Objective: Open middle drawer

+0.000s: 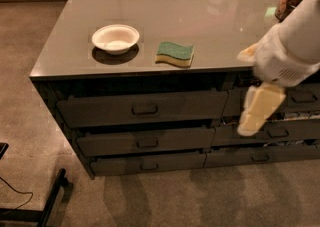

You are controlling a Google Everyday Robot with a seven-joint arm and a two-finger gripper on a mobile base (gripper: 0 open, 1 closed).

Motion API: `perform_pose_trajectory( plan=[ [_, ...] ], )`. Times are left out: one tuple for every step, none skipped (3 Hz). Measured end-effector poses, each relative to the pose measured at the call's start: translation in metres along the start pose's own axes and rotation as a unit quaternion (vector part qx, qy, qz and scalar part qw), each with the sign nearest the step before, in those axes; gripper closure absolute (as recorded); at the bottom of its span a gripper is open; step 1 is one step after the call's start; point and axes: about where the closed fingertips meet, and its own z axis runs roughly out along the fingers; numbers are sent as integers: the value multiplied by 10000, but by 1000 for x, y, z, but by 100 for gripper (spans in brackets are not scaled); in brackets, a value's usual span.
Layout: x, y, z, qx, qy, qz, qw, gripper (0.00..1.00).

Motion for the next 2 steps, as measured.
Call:
perform_pose_trajectory(
  plan=[
    [-15,0,74,-141,-328,-167,9992,0],
    [-36,7,175,-150,-552,-349,9978,0]
  ],
)
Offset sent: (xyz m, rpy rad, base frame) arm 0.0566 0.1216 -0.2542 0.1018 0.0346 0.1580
